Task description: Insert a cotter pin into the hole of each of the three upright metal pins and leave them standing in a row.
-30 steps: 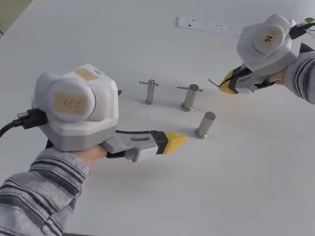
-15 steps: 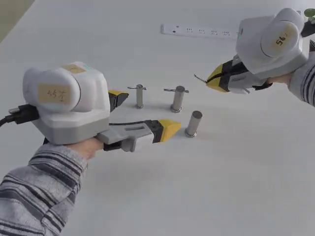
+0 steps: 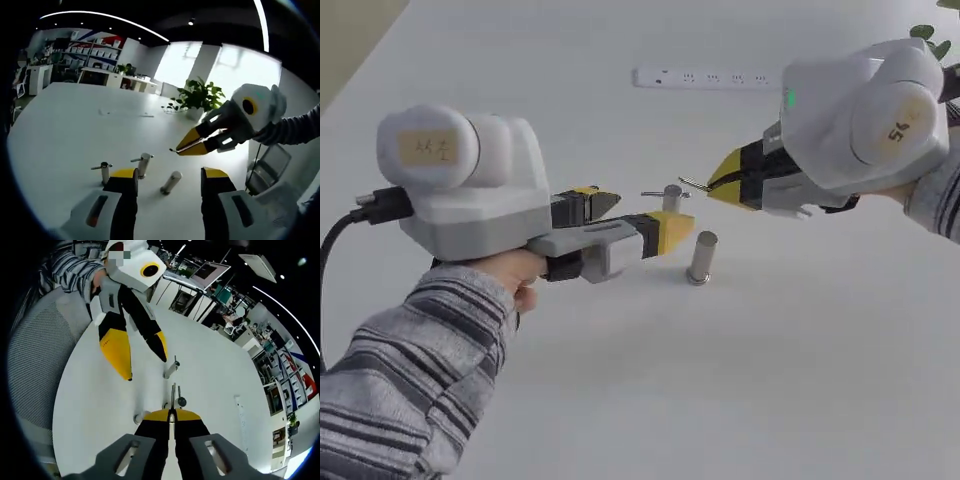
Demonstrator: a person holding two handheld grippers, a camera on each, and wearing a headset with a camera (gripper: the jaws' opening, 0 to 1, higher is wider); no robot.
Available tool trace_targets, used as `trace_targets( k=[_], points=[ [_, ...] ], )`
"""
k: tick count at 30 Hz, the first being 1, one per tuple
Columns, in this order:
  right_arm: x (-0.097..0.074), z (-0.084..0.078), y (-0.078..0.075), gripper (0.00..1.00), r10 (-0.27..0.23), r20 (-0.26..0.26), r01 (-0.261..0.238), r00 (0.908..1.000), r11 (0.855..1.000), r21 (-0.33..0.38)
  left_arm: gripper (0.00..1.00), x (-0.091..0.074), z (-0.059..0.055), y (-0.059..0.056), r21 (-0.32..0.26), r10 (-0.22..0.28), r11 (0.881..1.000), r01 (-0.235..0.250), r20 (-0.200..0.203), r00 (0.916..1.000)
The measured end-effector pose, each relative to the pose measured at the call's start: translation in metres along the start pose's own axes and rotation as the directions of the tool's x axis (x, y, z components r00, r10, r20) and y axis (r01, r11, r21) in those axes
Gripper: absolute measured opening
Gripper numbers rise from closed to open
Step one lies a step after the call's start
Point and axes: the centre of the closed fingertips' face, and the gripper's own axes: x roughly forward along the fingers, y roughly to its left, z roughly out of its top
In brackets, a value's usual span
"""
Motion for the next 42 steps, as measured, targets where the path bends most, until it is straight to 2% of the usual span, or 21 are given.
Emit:
trace_targets(
  k=[3,7,13,20,23,28,33,37,39,41,42],
  points=[
    [-0.003,0.011,0.009,0.00,-0.001,0.017,0.002,0.9999,0.999,-0.047,0.39,0.002,0.000,-0.007,-0.042,-0.024,0.999,0.024,0.000,0.9997],
    [-0.006,0.021,0.019,0.00,0.000,0.030,0.003,0.9995,0.996,-0.091,0.28,0.004,0.001,-0.014,-0.070,-0.055,0.996,0.056,0.012,0.9984],
    [-0.005,0.024,0.026,0.00,0.005,0.034,0.000,0.9994,0.991,-0.135,0.11,0.004,0.004,-0.020,-0.085,-0.076,0.993,0.078,0.027,0.9968],
    [-0.004,0.026,0.024,0.00,0.000,0.050,0.006,0.9987,0.993,-0.119,0.04,0.004,0.001,-0.019,-0.105,-0.073,0.992,0.075,0.020,0.9971],
    [-0.005,0.027,0.025,0.00,-0.003,0.055,0.010,0.9985,0.994,-0.112,0.00,0.005,0.002,-0.019,-0.116,-0.078,0.990,0.081,0.030,0.9965],
    [-0.007,0.029,0.025,0.00,-0.012,0.057,0.017,0.9983,0.995,-0.099,0.00,0.004,0.003,-0.021,-0.141,-0.085,0.986,0.090,0.040,0.9955],
    [-0.006,0.028,0.027,0.00,0.002,0.064,0.000,0.9979,0.999,-0.041,0.00,0.004,0.001,-0.022,-0.109,-0.085,0.990,0.088,0.028,0.9960],
    [-0.006,0.025,0.026,0.00,0.002,0.067,-0.002,0.9978,1.000,0.003,0.00,0.003,0.000,-0.024,-0.033,-0.090,0.995,0.091,0.025,0.9956],
    [-0.005,0.020,0.028,0.06,0.030,0.083,-0.038,0.9961,0.995,0.087,0.00,0.002,0.000,-0.026,0.002,-0.102,0.995,0.102,0.023,0.9945],
    [-0.005,0.020,0.032,0.05,0.060,0.114,-0.076,0.9917,0.987,0.145,0.00,0.002,-0.004,-0.027,0.050,-0.107,0.993,0.107,0.003,0.9942],
    [-0.003,0.016,0.033,0.06,0.069,0.124,-0.091,0.9899,0.980,0.179,0.00,0.001,-0.007,-0.028,0.103,-0.114,0.988,0.114,-0.009,0.9934]
  ],
)
